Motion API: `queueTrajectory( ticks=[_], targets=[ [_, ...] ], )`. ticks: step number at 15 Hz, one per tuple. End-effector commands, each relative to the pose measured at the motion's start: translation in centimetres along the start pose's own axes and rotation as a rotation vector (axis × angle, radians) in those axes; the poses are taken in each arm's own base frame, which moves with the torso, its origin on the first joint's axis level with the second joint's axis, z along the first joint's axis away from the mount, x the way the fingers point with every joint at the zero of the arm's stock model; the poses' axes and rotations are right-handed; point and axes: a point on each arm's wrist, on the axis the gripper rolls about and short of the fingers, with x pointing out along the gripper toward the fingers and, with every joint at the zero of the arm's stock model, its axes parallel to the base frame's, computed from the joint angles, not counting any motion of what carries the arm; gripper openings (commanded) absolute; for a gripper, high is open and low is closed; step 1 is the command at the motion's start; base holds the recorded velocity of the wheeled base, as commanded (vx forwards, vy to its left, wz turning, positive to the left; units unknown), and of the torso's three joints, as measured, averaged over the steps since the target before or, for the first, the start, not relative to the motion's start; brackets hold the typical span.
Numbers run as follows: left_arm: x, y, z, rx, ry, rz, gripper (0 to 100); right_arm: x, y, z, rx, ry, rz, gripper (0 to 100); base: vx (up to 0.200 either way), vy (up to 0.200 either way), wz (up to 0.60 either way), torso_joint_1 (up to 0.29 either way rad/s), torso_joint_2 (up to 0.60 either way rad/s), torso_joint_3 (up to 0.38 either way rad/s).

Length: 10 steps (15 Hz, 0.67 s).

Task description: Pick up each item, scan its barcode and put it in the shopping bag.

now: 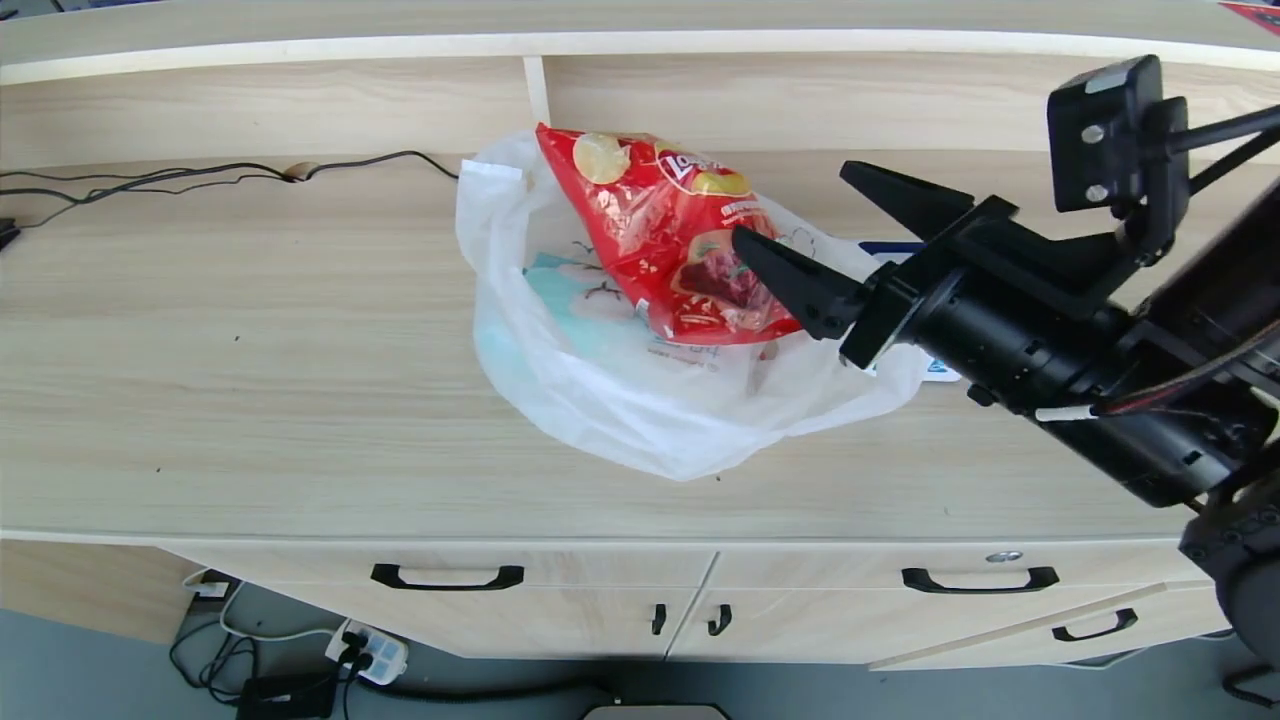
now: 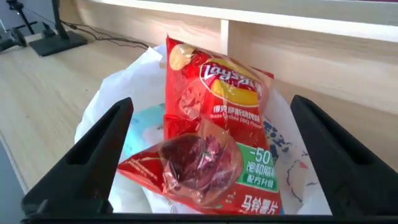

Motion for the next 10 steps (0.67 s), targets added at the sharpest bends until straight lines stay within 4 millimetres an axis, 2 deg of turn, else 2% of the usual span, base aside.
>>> queueTrajectory(
  ticks=[1,3,5,6,7,8,10],
  targets=[
    [0.0,0.0,0.0,0.000,-0.001,0.000,100,-8.5,0.7,1.2,0.010,0.051,-0.051,100,0.000,0.000,0.00,0.000,0.00,0.000],
    [0.0,0.0,0.0,0.000,-0.001,-0.001,100,-15.5,1.8,-1.5,0.016,0.202,-0.136,100,0.000,0.000,0.00,0.000,0.00,0.000],
    [0.0,0.0,0.0,0.000,-0.001,0.000,100,-19.3,2.4,-2.5,0.029,0.242,-0.149,100,0.000,0.000,0.00,0.000,0.00,0.000],
    [0.0,0.0,0.0,0.000,-0.001,0.000,100,-21.7,2.4,-2.7,0.057,0.280,-0.214,100,0.000,0.000,0.00,0.000,0.00,0.000],
    [0.0,0.0,0.0,0.000,-0.001,0.000,100,-22.2,2.4,-2.6,0.067,0.289,-0.247,100,0.000,0.000,0.00,0.000,0.00,0.000],
    [0.0,0.0,0.0,0.000,-0.001,0.000,100,-24.4,2.5,-2.9,0.106,0.356,-0.351,100,0.000,0.000,0.00,0.000,0.00,0.000],
    [0.0,0.0,0.0,0.000,-0.001,0.000,100,-28.4,3.1,-4.1,0.145,0.470,-0.414,100,0.000,0.000,0.00,0.000,0.00,0.000]
  ],
)
